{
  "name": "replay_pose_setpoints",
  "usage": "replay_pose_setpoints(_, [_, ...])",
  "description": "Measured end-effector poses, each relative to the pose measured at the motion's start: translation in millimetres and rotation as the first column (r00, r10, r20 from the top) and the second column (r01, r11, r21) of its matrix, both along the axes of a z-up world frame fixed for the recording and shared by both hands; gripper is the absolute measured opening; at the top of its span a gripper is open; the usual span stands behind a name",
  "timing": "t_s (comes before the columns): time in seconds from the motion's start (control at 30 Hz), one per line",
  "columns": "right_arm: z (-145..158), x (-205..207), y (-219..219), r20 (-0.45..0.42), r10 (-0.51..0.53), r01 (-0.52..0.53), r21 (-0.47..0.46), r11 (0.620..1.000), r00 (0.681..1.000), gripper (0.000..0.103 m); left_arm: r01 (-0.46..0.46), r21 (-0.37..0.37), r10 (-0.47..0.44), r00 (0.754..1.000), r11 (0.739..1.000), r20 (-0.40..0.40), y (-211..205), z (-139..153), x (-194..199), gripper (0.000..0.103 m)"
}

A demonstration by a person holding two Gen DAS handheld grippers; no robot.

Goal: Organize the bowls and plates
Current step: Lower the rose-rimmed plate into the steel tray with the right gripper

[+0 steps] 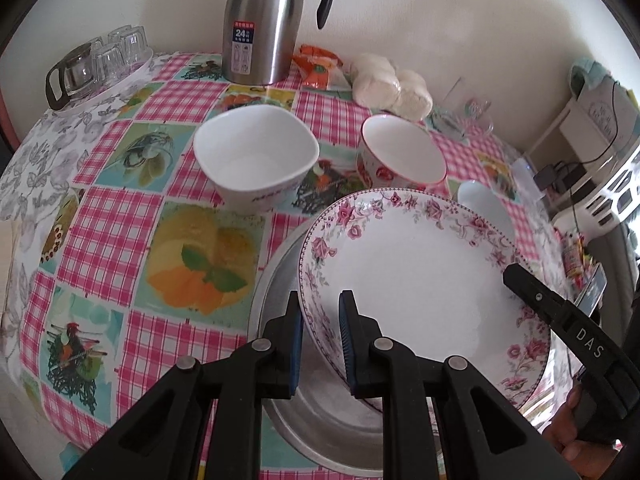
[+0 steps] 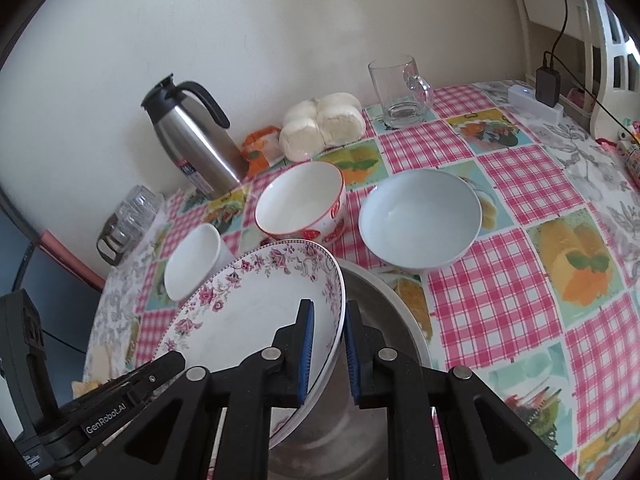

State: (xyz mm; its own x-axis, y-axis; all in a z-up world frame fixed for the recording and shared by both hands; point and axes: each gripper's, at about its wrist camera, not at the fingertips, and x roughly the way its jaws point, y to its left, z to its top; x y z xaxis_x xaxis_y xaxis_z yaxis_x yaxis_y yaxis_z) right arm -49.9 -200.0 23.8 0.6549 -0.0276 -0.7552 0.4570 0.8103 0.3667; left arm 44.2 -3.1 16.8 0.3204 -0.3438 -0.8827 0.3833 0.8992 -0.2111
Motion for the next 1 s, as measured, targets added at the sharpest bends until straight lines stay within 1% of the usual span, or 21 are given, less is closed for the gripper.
replay_pose_setpoints(0.27, [-16, 0, -2, -0.064, 0.004, -0.004, 0.006, 1.000, 0.998, 0.017, 0.021, 0.058, -0.019, 0.999, 0.998, -0.034, -7, -15, -4, 0.018])
replay_pose_setpoints(0.37, [-22, 0, -3, -0.086, 0.007, -0.006, 0.015, 1.000, 0.996, 0.017, 0.029, 0.084, -0.022, 0.997, 0.996, -0.072, -10, -27, -2, 0.018])
replay_pose_setpoints(0.43, [-26, 0, -4, -0.100, 0.009, -0.007, 0.019, 1.000, 0.995, 0.017, 0.031, 0.087, -0.022, 0.995, 0.996, -0.101, -9, -33, -2, 0.018])
replay_pose_setpoints(0.53, [-32, 1, -5, -0.121, 0.011, -0.007, 0.032, 0.999, 0.993, 0.017, 0.039, 0.106, -0.026, 0.992, 0.994, -0.124, -11, -40, -2, 0.018])
replay_pose_setpoints(0.8, [-41, 0, -6, -0.149, 0.019, -0.012, 0.047, 0.999, 0.989, 0.017, 0.050, 0.144, -0.030, 0.990, 0.988, -0.136, -18, -48, -4, 0.018])
replay_pose_setpoints(1.0, [-45, 0, -6, -0.168, 0.023, -0.015, 0.049, 0.999, 0.986, 0.017, 0.052, 0.151, -0.030, 0.989, 0.987, -0.145, -19, -50, -4, 0.018])
